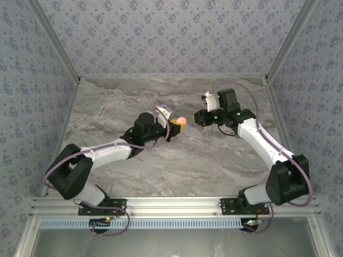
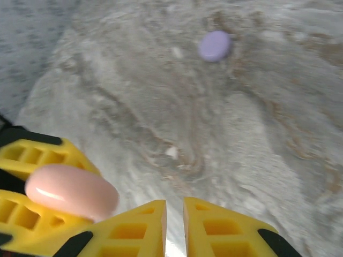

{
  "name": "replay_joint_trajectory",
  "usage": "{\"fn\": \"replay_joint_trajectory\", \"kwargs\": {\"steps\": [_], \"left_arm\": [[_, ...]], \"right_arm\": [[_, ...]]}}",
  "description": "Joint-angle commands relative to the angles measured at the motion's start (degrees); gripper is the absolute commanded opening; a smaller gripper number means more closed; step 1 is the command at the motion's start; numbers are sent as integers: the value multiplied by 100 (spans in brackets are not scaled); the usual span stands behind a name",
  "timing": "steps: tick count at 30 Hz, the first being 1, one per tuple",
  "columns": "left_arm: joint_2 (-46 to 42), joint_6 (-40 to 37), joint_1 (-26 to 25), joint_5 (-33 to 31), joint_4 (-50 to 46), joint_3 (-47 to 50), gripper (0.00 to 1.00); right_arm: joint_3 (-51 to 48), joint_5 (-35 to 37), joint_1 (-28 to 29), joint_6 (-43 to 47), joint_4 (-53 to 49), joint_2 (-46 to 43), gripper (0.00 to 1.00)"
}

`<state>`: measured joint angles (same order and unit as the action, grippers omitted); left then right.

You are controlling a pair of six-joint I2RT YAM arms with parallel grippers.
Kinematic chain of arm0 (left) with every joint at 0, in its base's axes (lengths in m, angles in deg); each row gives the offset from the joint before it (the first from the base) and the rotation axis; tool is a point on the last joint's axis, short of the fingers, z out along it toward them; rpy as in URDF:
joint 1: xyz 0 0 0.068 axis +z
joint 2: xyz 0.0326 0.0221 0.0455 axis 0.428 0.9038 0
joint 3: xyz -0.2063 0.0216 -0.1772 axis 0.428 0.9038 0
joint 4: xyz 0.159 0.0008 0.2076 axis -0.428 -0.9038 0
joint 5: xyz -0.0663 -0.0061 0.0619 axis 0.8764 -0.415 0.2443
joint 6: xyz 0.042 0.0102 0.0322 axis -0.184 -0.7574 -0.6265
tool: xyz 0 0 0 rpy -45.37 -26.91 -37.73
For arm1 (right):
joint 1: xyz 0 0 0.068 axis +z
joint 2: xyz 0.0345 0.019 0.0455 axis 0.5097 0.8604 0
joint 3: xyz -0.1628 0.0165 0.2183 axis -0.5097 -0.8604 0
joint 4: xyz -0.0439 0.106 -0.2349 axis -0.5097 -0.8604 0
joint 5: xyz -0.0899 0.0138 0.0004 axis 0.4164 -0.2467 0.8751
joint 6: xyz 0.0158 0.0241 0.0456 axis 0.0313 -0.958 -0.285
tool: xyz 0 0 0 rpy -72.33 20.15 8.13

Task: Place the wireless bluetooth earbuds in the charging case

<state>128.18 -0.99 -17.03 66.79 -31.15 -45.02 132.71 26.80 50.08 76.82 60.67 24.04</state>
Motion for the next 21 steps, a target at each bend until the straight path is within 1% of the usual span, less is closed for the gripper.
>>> {"fn": "replay_joint_trajectory", "kwargs": {"steps": [1,5,7,9,10,14,18,21], "left_arm": [[191,382,78,-650,-887,-451,9],[520,676,143,-951,-2152,-1124,10],[800,1007,260,-944,-2957,-1594,11],[1099,1181,374,-747,-3420,-1928,12],[1229,1239,420,-640,-3491,-2008,11],[1543,1467,539,-573,-3558,-2112,10],[1940,1683,723,-170,-3612,-2295,8],[2143,1804,783,-86,-3619,-2384,8]], "right_arm": [[49,942,-94,-218,-379,68,17],[-18,1105,-128,-250,-452,141,17],[-53,1155,-134,-256,-463,155,17],[-64,1154,-143,-264,-475,155,17],[-68,1151,-151,-266,-475,164,17],[-62,1151,-159,-248,-521,180,18],[-78,1142,-174,-248,-529,200,18],[-56,1136,-170,-259,-558,242,18]]}}
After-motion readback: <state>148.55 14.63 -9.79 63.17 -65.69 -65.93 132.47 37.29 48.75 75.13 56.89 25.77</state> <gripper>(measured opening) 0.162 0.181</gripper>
